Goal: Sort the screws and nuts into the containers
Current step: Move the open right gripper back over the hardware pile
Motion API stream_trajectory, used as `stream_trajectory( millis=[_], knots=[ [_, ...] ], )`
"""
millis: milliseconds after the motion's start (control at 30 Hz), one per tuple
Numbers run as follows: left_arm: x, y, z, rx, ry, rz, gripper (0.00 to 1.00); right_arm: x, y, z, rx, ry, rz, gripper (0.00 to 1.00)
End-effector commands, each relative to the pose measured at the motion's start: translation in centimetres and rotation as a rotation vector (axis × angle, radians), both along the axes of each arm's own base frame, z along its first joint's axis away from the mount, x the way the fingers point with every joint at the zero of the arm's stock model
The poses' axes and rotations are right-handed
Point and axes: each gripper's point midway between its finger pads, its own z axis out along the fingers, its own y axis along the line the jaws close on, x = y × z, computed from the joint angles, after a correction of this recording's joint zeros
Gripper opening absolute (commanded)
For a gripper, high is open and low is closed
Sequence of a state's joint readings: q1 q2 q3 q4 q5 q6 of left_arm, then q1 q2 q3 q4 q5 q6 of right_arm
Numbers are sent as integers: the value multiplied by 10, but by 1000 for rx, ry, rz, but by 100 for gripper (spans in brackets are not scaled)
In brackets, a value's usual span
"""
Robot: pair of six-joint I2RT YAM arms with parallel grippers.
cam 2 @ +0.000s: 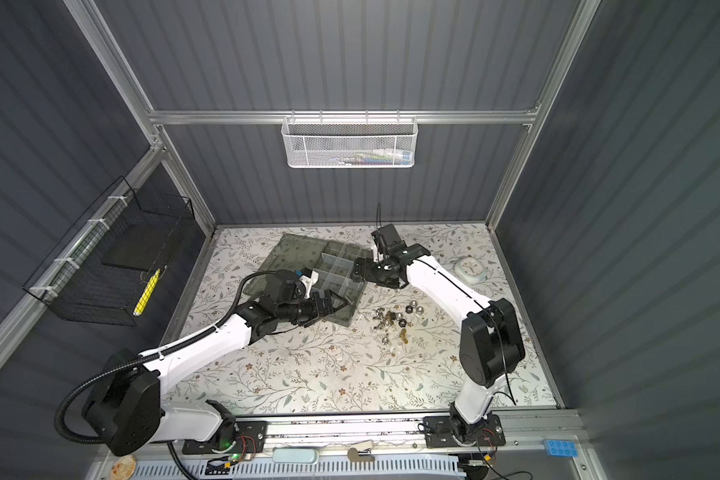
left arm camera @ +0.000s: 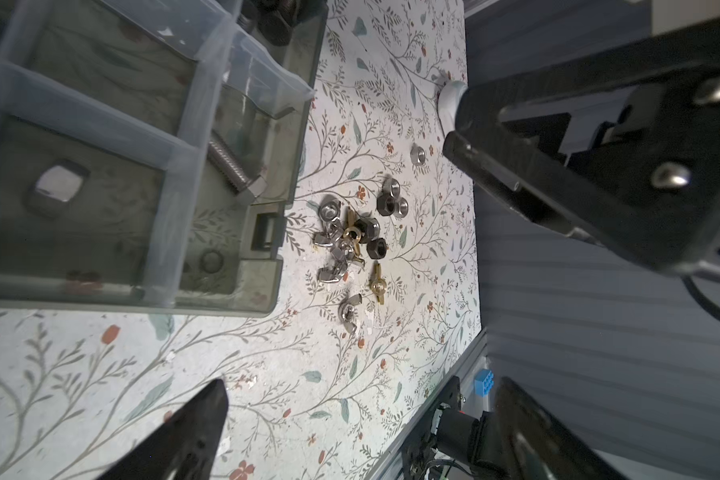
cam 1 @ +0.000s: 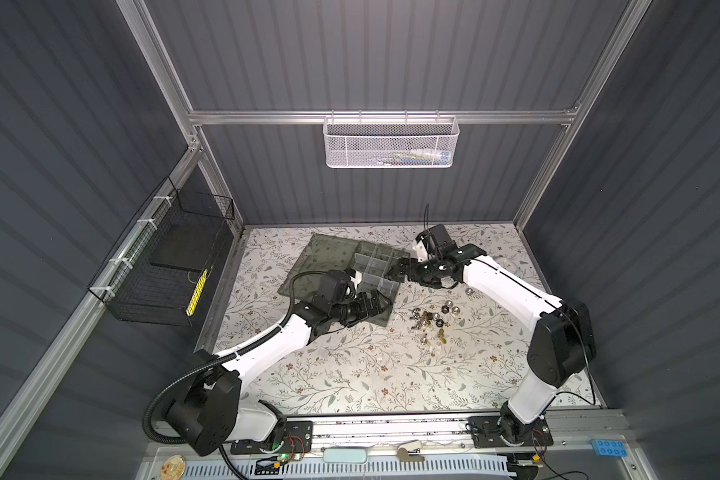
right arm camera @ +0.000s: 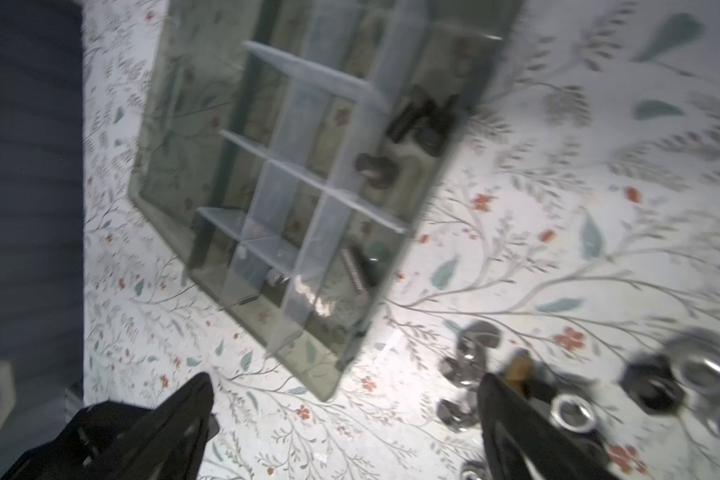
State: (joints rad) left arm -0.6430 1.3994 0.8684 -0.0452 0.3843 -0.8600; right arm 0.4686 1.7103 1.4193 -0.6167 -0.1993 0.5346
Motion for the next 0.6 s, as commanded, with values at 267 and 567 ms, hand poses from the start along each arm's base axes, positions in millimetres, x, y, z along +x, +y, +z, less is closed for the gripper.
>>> stream_trajectory(
  millis=[267,567],
  knots=[
    [-1,-93,-4,5,-49,-190,100,-26,-139,-41,-154,76,-262,99],
    [-23,-158,-25,-23,-7,-305,100,-39,-178,-89,-237,182,-314,92]
  ],
)
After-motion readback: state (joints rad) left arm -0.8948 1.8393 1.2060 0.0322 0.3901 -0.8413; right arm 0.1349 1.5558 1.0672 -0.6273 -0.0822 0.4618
